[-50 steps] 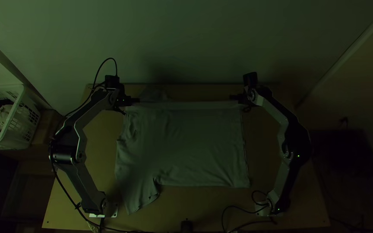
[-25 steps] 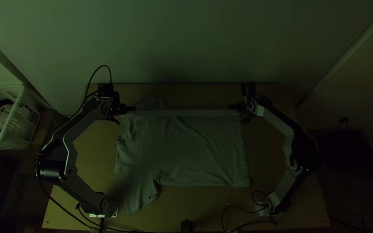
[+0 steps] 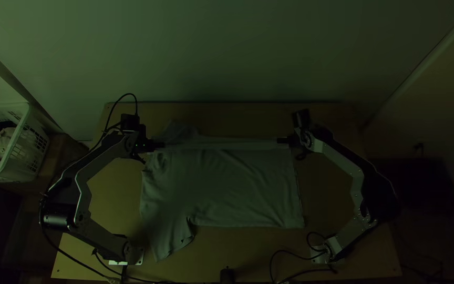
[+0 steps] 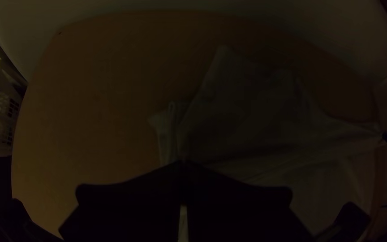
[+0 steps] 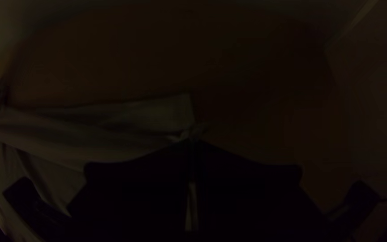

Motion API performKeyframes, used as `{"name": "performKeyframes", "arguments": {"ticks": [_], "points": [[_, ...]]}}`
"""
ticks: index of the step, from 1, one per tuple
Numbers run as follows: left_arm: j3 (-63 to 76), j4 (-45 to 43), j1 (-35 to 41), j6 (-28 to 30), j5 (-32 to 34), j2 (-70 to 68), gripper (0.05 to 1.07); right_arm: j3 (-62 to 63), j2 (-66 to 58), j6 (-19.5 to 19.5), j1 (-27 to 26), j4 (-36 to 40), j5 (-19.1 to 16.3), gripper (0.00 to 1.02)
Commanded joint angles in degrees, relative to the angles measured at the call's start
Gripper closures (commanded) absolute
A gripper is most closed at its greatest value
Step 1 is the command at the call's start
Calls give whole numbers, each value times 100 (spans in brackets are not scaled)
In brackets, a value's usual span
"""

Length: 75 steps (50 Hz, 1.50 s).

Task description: Fold the t-shirt

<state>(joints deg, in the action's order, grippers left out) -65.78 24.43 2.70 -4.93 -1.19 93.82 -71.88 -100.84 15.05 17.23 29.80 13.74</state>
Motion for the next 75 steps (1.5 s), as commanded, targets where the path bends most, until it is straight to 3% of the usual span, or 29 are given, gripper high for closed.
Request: {"name": "performKeyframes", "arguments": {"ticks": [1,29,31,34,39,42,48,55,65,75], "points": [[285,1,55,97,-109,-189,105,279,231,130,87,-9,94,100],[1243,-219,161,326,-109,-549,102,912,258,95,131,8,94,100],[1278,-228,143,335,-101,-567,88,921,258,95,131,8,94,99],[1304,-228,143,352,-101,-575,58,912,249,77,131,52,94,93],[1225,-43,143,440,-83,-479,9,921,337,33,140,114,94,53],[1085,177,134,467,-65,-435,9,903,425,33,131,184,94,32],[1058,177,82,467,22,-725,9,860,635,7,8,272,68,13],[1032,247,29,484,163,-1147,9,640,741,-19,-168,896,-91,13],[1014,642,20,633,163,-1657,10,895,1435,33,-194,905,-91,13],[962,1310,38,765,286,-2140,10,1123,2156,358,-229,1010,-91,11]]}}
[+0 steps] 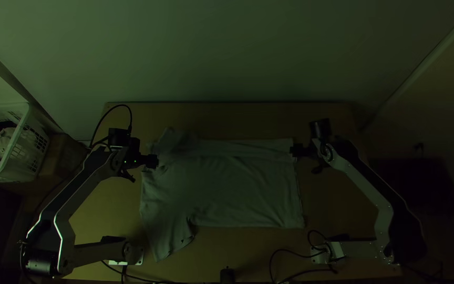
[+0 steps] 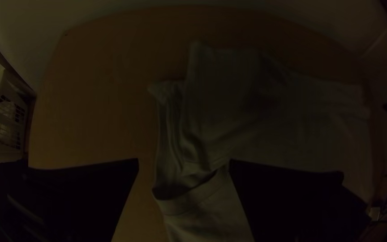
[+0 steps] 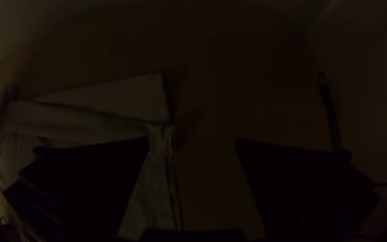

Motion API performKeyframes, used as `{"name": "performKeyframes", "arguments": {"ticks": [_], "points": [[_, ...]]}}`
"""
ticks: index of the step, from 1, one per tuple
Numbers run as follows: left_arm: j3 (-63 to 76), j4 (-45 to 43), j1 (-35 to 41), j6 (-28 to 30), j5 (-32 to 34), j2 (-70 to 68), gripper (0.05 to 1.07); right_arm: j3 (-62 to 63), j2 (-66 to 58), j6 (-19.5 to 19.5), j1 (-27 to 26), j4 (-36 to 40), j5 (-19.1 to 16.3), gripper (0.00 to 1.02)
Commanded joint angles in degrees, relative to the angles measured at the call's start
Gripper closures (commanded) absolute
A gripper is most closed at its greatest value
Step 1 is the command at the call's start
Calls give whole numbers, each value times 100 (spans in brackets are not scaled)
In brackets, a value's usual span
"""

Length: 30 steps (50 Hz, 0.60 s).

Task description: Fold the t-shirt

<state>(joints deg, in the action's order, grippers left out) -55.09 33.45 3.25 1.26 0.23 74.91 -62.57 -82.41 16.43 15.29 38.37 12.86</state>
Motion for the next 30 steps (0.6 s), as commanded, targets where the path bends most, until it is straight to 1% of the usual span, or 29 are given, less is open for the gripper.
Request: {"name": "performKeyframes", "arguments": {"ticks": [1,2,3,12,17,21,26,30], "points": [[-169,548,1,147,144,-267,10,183,357,238,-35,215,-12,9],[-239,689,27,138,153,-276,10,175,393,265,-35,294,-12,5],[-301,821,45,129,153,-284,10,175,419,273,-26,338,-3,3],[-415,1594,203,68,144,-513,10,254,762,300,-35,549,-12,3],[-186,1805,194,-178,153,-627,10,262,806,361,-44,777,-12,4],[7,2051,212,-363,144,-698,10,201,709,458,-44,1164,-12,4],[192,2587,537,-635,144,-847,10,192,630,476,-17,1551,-21,4],[447,2693,730,-820,153,-1093,10,227,639,528,44,1709,-21,4]]}}
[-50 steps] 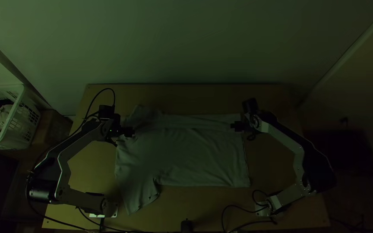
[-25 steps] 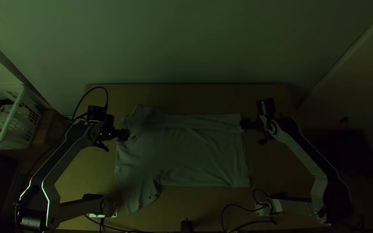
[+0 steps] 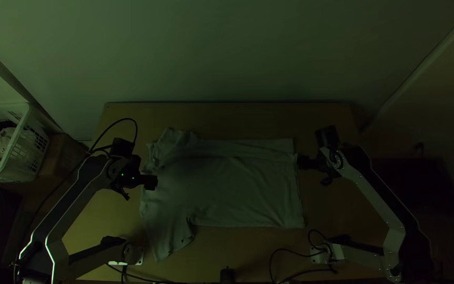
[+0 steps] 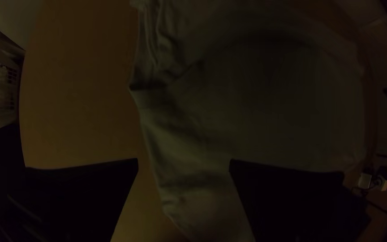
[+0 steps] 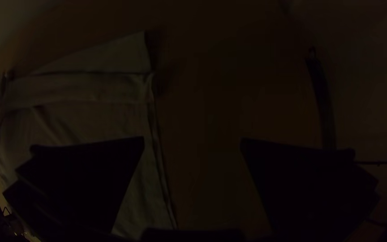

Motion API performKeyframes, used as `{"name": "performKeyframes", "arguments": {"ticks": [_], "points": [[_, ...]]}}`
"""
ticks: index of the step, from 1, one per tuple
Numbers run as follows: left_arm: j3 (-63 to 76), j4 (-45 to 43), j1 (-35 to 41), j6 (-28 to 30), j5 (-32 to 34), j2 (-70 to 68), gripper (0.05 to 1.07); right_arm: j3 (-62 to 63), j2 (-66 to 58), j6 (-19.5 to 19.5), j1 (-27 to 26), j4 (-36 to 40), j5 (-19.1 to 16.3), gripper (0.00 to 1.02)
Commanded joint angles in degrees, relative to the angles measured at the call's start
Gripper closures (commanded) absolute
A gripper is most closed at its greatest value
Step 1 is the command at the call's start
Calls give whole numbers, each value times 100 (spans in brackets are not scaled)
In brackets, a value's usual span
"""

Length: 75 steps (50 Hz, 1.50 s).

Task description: Fold the t-shirt

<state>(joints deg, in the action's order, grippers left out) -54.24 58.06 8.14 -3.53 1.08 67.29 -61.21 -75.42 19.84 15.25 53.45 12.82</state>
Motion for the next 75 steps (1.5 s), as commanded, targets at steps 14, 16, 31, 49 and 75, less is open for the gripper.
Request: {"name": "performKeyframes", "arguments": {"ticks": [14,16,31,49,75], "points": [[1064,557,768,-983,59,-1323,10,136,-34,425,444,719,-87,4],[1082,689,759,-1027,32,-1359,10,127,-43,433,462,816,-95,4],[1390,1418,891,-1493,-12,-1367,10,241,-105,433,488,992,-210,4],[1891,1278,1330,-1871,-3,-770,10,197,-333,433,488,992,-210,4],[1978,654,1322,-1651,-12,250,24,303,-553,477,717,992,-210,9]]}}
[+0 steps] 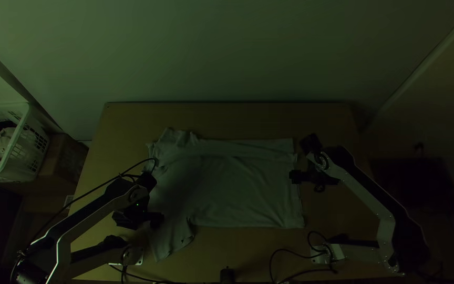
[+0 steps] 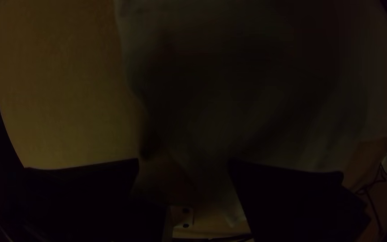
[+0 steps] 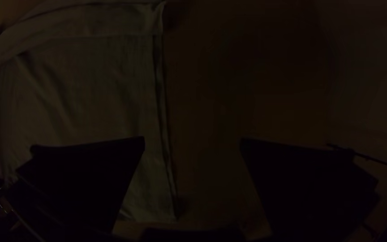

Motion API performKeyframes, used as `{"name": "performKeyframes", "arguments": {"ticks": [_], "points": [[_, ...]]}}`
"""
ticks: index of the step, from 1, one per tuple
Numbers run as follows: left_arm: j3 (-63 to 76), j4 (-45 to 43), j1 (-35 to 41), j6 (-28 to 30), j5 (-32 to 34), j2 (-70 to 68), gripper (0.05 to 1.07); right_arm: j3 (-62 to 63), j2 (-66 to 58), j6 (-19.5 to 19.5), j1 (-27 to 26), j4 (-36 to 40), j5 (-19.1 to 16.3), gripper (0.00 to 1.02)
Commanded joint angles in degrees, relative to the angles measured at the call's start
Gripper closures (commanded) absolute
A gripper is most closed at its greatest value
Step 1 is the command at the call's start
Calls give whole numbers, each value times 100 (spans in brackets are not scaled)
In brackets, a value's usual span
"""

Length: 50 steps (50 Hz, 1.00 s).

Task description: Fold the t-shirt

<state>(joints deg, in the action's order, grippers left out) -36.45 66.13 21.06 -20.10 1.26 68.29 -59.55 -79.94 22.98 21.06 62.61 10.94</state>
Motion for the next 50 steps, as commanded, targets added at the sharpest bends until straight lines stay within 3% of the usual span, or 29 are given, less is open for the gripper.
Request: {"name": "performKeyframes", "arguments": {"ticks": [1,5,11,12,22,30,50], "points": [[199,-197,39,15,-29,167,31,145,-92,163,170,76,-22,9],[173,-390,47,41,-29,149,67,181,-92,163,214,76,-22,9],[111,-504,56,173,-29,114,103,286,-127,128,346,208,-66,9],[85,-548,47,173,-29,88,105,295,-153,119,364,269,-101,9],[-91,-698,-190,419,15,105,104,488,-294,110,373,682,-760,9],[-346,-619,-410,472,15,44,104,725,-294,-48,417,709,-883,9],[-934,-425,-1051,894,15,35,104,1068,-953,-171,1225,1139,-1182,10]]}}
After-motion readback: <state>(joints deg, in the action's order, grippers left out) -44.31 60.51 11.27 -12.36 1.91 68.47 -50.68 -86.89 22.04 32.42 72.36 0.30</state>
